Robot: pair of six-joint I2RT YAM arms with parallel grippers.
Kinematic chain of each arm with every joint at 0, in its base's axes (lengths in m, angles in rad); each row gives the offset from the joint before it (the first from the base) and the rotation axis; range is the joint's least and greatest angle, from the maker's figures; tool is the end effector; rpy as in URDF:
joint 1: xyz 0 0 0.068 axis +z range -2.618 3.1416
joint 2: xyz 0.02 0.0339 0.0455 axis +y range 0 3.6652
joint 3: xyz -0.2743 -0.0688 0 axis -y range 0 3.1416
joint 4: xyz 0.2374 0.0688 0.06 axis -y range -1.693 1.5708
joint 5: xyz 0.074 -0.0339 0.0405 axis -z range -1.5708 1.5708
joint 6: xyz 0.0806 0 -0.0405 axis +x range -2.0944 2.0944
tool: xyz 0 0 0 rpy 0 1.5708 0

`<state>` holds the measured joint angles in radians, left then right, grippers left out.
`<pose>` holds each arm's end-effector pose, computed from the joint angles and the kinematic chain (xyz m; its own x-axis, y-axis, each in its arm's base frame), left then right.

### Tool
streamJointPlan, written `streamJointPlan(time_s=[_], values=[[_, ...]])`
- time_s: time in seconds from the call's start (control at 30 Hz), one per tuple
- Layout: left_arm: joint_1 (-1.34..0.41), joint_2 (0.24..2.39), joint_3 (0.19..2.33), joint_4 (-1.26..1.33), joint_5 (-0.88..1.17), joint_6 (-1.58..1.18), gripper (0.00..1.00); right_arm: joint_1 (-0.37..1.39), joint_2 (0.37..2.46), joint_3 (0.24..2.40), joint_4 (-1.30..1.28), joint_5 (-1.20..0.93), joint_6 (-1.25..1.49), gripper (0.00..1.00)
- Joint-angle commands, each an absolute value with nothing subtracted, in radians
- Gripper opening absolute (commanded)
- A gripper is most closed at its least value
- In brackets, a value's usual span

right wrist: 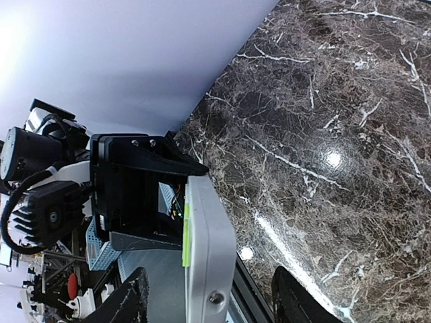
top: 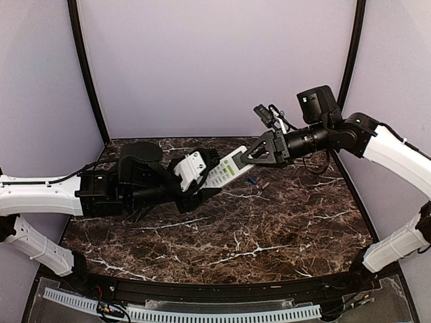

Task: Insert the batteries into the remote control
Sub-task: Pass from the left arm to the right

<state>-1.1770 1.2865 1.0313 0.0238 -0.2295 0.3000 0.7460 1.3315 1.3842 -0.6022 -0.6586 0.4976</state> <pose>0.1460 -0.3036 0.3399 0.1566 0.3732 -0.9145 0.8039 0.4897 0.3375 0.1915 0.2442 0.3805 -0.7762 -0.2033 -0.5968 -0.6254 0.3683 0.6879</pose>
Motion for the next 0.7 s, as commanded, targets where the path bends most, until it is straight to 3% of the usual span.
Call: streamJointPlan(time_s=[0.0, 0.33, 0.43, 0.5, 0.53, 0.57, 0.6, 0.67], values=[[-1.184, 1.266, 1.036, 0.026, -0.241, 0.311, 0.00, 0.764, 1.366, 1.414, -0.580, -0.673, 0.486, 0.55], [-1.187, 1.264, 1.019, 0.027, -0.228, 0.321, 0.00, 0.768, 1.372, 1.357, -0.493, -0.725, 0.541, 0.01], [-1.187, 1.270, 1.022, 0.029, -0.250, 0.334, 0.00, 0.767, 1.381, 1.349, -0.497, -0.718, 0.567, 0.00], [-1.187, 1.274, 1.020, 0.046, -0.281, 0.350, 0.21, 0.765, 1.388, 1.342, -0.494, -0.711, 0.589, 0.00], [-1.187, 1.278, 1.014, 0.056, -0.297, 0.358, 0.49, 0.763, 1.391, 1.334, -0.482, -0.709, 0.608, 0.00], [-1.187, 1.282, 1.010, 0.084, -0.339, 0.381, 0.60, 0.761, 1.391, 1.323, -0.458, -0.708, 0.631, 0.00], [-1.188, 1.285, 0.998, 0.100, -0.363, 0.394, 0.78, 0.758, 1.386, 1.305, -0.426, -0.704, 0.662, 0.00], [-1.193, 1.297, 0.980, 0.150, -0.443, 0.446, 0.88, 0.749, 1.369, 1.257, -0.330, -0.692, 0.737, 0.00]])
